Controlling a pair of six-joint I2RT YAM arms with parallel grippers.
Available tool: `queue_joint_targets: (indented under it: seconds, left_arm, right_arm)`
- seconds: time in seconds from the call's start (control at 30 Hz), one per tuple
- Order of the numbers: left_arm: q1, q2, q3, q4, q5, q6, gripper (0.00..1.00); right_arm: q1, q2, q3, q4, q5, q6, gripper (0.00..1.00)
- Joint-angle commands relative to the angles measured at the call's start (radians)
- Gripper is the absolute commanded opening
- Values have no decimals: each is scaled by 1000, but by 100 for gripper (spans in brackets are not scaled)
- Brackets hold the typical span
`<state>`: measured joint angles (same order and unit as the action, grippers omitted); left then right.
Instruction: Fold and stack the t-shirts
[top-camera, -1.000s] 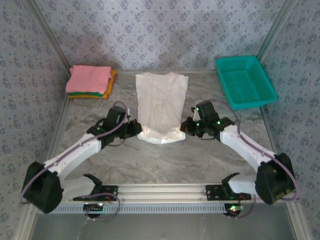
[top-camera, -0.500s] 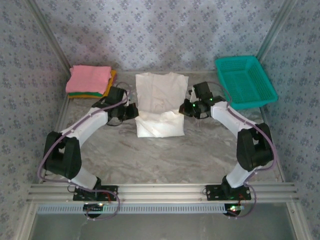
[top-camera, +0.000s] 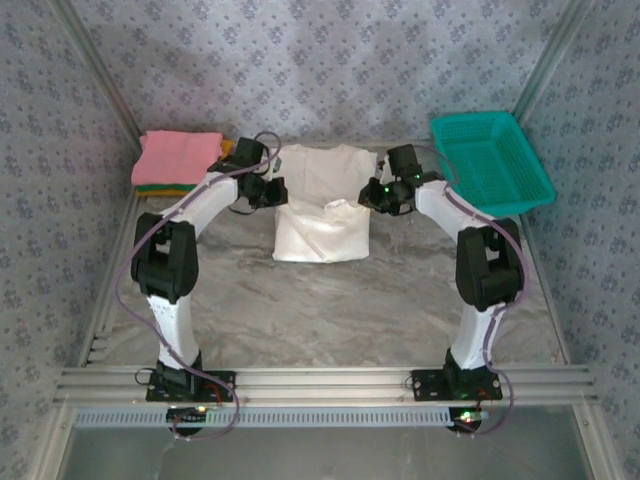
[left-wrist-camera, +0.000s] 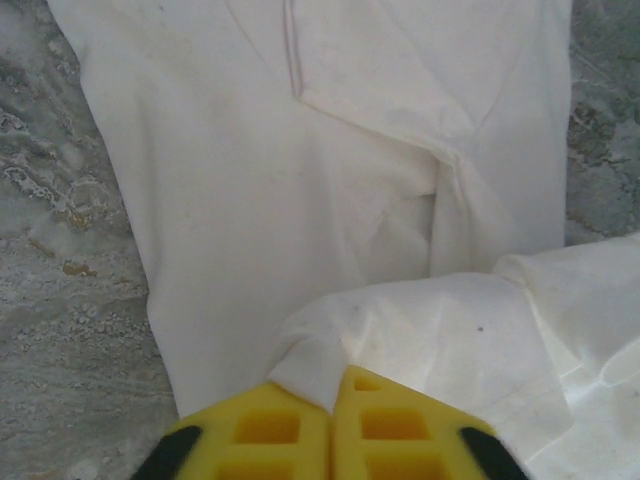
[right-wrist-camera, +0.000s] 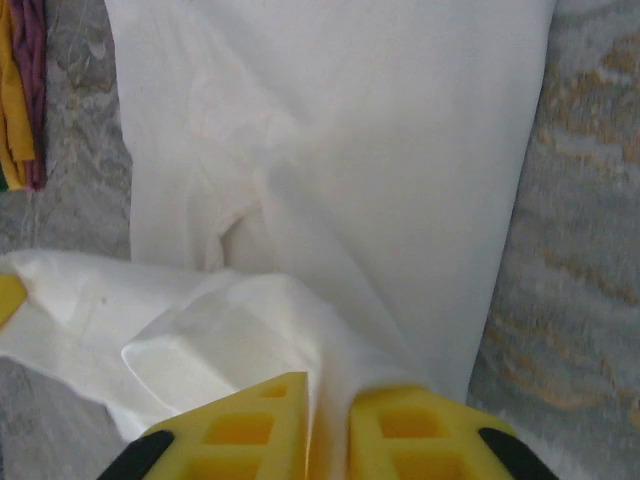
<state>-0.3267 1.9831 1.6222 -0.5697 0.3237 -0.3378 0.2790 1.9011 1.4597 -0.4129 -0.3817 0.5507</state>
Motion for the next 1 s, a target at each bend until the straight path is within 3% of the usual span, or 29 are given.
queue_joint_targets:
  seconds: [0.0, 0.03, 0.07, 0.2, 0.27, 0.37, 0.43, 0.6, 0.73, 0.97]
  left_arm:
    - [29, 33, 112, -72, -54, 36, 39]
    - [35, 41, 139, -79, -80, 33, 45]
    - [39, 44, 165, -86, -106, 28, 57]
    - [30, 0, 220, -104, -198, 8, 59]
    - [0, -70, 145, -67, -217, 15, 59]
    - [-40, -193, -86, 71, -179, -3, 59]
    - [-52, -272, -269, 189, -167, -38, 53]
    - [-93, -384, -498, 297, -125, -60, 37]
    - [-142, -339, -575, 406, -52, -64, 31]
    - [-167, -125, -425, 509, -60, -58, 27]
  right_arm:
    - [-30, 76, 116, -11, -14, -17, 23]
    - [-43, 101, 161, -11, -22, -16, 32]
    - [-53, 122, 205, -23, -41, -18, 33]
    - [-72, 117, 336, -95, -52, -57, 36]
    - [-61, 33, 261, -75, -45, -83, 36]
    - [-37, -119, -6, 79, -97, -47, 33]
    - [-16, -178, -137, 142, -134, -10, 21]
    - [55, -264, -360, 261, -141, 21, 2]
    - [71, -202, -418, 340, -180, 43, 0]
    - [78, -38, -292, 380, -144, 27, 0]
